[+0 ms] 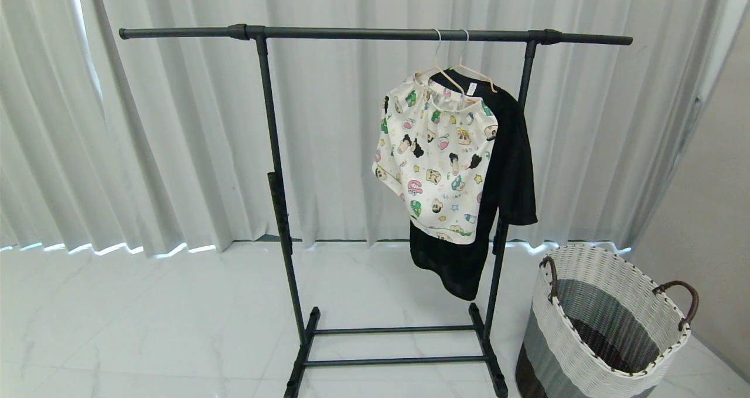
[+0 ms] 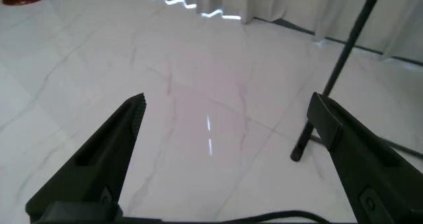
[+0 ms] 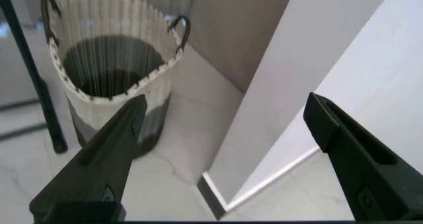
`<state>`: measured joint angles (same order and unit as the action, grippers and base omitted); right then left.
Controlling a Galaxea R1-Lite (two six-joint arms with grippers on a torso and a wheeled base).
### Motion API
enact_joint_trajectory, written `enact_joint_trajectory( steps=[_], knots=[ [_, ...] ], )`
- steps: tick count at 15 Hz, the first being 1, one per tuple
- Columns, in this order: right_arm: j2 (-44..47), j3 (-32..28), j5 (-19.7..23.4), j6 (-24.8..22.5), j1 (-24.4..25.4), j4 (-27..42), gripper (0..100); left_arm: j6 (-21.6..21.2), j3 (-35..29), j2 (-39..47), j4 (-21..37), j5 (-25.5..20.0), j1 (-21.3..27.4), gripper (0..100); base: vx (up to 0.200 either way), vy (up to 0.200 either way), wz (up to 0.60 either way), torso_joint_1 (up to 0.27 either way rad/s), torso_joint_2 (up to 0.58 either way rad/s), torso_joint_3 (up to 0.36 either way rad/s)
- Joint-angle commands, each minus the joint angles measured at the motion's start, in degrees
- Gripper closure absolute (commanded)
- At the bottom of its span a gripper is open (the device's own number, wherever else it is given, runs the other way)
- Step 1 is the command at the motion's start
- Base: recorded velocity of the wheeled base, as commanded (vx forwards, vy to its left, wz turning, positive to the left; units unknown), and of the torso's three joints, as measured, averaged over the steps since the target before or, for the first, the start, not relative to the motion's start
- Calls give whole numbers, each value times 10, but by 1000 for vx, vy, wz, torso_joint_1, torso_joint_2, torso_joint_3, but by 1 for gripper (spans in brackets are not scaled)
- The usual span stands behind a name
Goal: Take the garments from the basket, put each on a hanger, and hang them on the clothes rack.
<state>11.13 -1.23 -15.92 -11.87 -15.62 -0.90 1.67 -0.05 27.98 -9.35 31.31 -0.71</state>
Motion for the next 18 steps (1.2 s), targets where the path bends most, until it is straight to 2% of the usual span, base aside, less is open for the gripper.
enact_joint_trajectory(
  steps=[1, 2, 6, 8, 10, 11, 12, 13, 14, 15, 17, 18],
  knots=[
    [-63, 1, -3, 13, 4, 1, 0, -36, -6, -259, 100, -65, 18, 0, 0, 0, 0, 0, 0, 0],
    [-74, 1, -3, 21, -2, 1, 0, -48, -7, -280, 99, -99, 9, 0, 0, 0, 0, 0, 0, 0],
    [-111, 2, -5, 27, -21, 0, 0, -55, -7, -280, 99, -119, 9, 0, 0, 0, 0, 0, 0, 0],
    [-111, 12, -32, 49, -21, -27, 0, -51, -7, -280, 99, -121, 9, 0, 0, 0, 0, 0, 0, 0],
    [-111, 12, -37, 47, -21, -44, 0, -54, -7, -280, 98, -124, 9, 0, 0, 0, 0, 0, 0, 0],
    [-111, 12, -38, 43, -21, -43, 0, -77, -7, -280, 98, -152, 9, 0, 0, 0, 0, 0, 0, 0],
    [-111, 12, -38, 41, -21, -43, 0, -82, -7, -280, 98, -186, 9, 0, 0, 0, 0, 0, 0, 0],
    [-111, 12, -33, 35, -21, -43, 0, -81, -6, -280, 97, -317, 9, 0, 0, 0, 0, 0, 0, 0],
    [-111, 12, -32, 34, -21, -45, 0, -88, 0, -280, 98, -358, 9, 0, 0, 0, 0, 0, 0, 0],
    [-111, 12, -28, 34, -21, -45, 0, -86, 0, -280, 100, -353, 9, 0, 0, 0, 0, 0, 0, 0],
    [-111, 12, 41, 36, -21, -43, 0, -64, 0, -280, 101, -353, 9, 0, 0, 0, 0, 0, 0, 0],
    [-111, 12, 55, 36, -21, -43, 0, -55, 0, -280, 101, -351, 9, 0, 0, 0, 0, 0, 0, 0]
  ],
)
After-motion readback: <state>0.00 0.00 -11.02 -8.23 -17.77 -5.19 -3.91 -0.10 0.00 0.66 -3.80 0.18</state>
